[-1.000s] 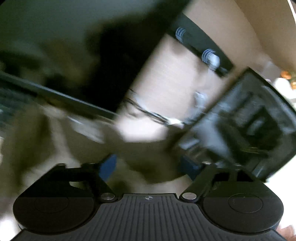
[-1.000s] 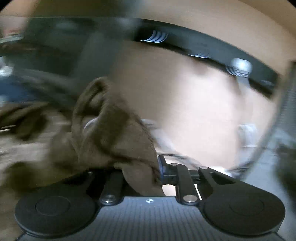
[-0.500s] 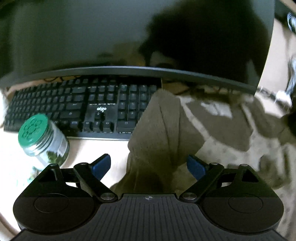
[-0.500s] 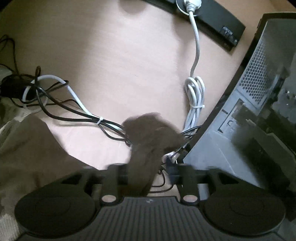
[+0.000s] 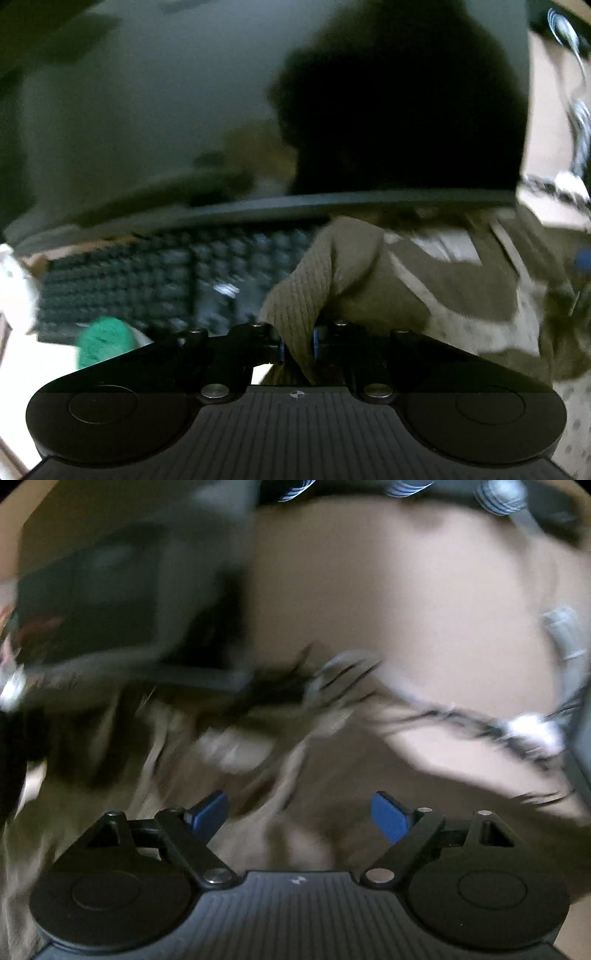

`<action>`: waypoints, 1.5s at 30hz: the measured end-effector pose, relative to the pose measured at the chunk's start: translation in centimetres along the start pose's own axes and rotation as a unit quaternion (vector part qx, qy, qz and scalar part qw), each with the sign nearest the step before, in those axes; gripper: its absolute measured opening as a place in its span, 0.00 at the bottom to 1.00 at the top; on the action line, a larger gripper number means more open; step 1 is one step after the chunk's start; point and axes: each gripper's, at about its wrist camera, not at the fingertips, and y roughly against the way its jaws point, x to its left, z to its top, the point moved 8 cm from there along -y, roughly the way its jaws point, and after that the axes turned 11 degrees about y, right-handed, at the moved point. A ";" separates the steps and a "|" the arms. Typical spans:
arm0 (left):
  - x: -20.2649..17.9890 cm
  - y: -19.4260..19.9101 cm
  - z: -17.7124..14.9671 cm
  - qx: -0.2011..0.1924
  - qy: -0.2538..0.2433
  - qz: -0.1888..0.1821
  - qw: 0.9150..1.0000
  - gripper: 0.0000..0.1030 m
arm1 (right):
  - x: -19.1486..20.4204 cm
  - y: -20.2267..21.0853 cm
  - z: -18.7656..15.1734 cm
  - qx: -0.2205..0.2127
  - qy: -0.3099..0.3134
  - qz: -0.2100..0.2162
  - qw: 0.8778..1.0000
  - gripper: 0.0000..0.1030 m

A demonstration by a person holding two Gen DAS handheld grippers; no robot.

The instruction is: Fold clothes

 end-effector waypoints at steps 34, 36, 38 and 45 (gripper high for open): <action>-8.5 -3.6 -6.3 0.143 0.172 -0.291 0.930 0.91 | -3.9 3.4 2.7 0.003 -0.029 0.058 0.998 0.85; -8.0 -4.3 -6.4 0.148 0.188 -0.279 0.930 0.91 | -2.9 1.6 1.9 0.023 -0.070 0.090 0.993 0.85; -7.6 -4.6 -6.3 0.149 0.199 -0.278 0.928 0.92 | -2.5 0.0 1.1 0.038 -0.102 0.102 0.989 0.85; -6.3 -5.0 -6.2 0.156 0.229 -0.279 0.919 0.94 | -0.8 -2.3 0.3 0.043 -0.226 0.229 0.946 0.84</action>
